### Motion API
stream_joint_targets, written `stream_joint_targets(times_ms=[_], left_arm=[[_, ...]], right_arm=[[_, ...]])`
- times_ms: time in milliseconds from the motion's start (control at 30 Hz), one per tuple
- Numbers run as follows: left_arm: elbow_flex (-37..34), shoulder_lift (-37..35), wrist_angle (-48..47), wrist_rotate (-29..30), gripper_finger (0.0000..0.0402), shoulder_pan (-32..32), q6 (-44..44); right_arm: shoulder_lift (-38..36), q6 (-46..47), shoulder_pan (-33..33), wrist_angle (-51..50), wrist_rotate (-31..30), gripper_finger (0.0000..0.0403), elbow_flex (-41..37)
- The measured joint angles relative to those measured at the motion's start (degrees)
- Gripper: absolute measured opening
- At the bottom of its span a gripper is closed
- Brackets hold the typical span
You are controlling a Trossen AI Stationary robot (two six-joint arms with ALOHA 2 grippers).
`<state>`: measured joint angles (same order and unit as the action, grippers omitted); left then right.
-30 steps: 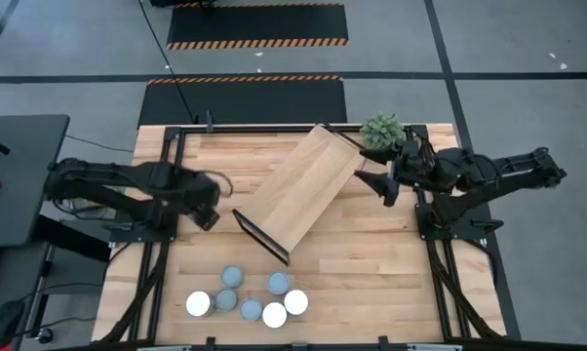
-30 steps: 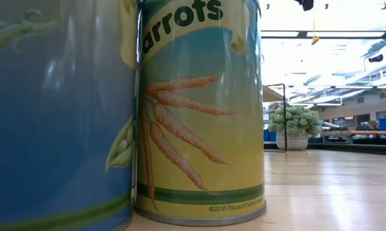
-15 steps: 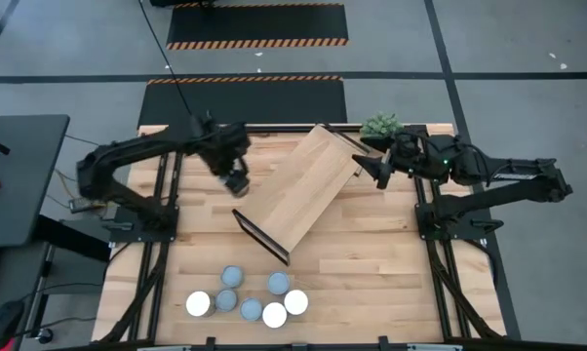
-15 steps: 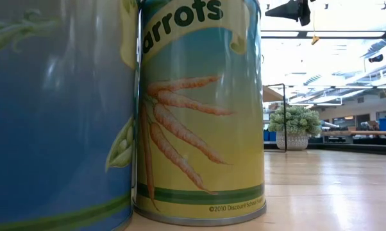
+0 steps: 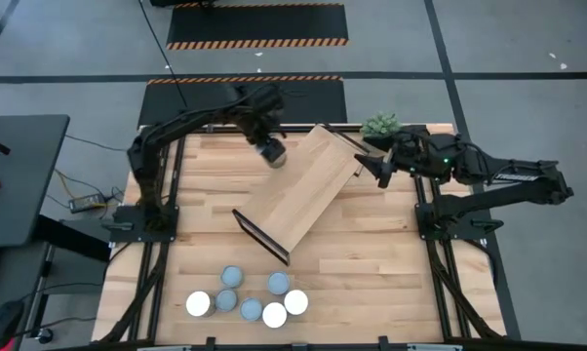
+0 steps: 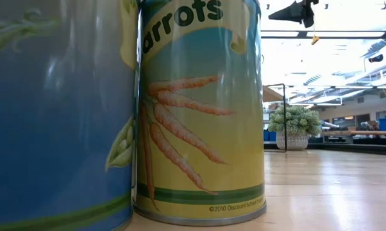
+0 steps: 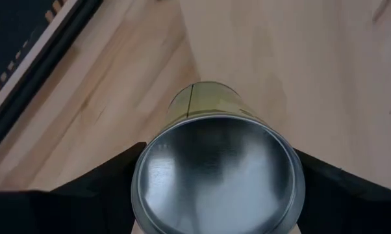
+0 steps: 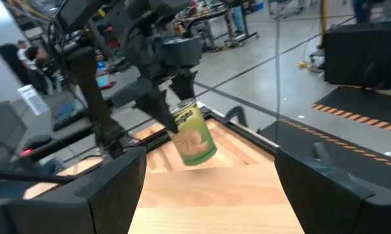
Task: Pick and place cans onto a shelf
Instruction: Put the canned oranges on the shelf
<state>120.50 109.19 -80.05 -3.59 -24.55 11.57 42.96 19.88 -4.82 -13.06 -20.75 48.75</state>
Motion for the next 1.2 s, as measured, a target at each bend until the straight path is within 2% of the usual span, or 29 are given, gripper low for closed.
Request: stream_joint_targets(times_ms=[200, 367, 600, 800, 1200], left_arm=[[8.15, 6.21, 0.35, -1.67, 0.031, 0.38, -0.03], [12.16, 9.1, 1.66, -1.6, 0.031, 2.18, -1.52], [12.25, 10.64, 1.32, 1.05, 0.0311, 5.66, -8.19], [12.25, 10.64, 3.65, 5.52, 0.0345, 8.68, -15.24], [12.25, 10.59, 6.72, 6.48, 0.0353, 10.03, -18.24]], right_arm=[[-3.15, 0.04, -0.31, -1.78, -0.53, 0.0348, 0.02], [-4.27, 0.89, -0.31, -2.3, -0.6, 0.0348, 0.0], [-4.32, 0.95, -0.31, -2.33, -0.61, 0.0348, 0.02], [-4.26, 0.72, -0.31, -2.27, -0.62, 0.0348, 0.0], [-4.26, 0.57, -0.31, -2.2, -0.52, 0.0348, 0.01]])
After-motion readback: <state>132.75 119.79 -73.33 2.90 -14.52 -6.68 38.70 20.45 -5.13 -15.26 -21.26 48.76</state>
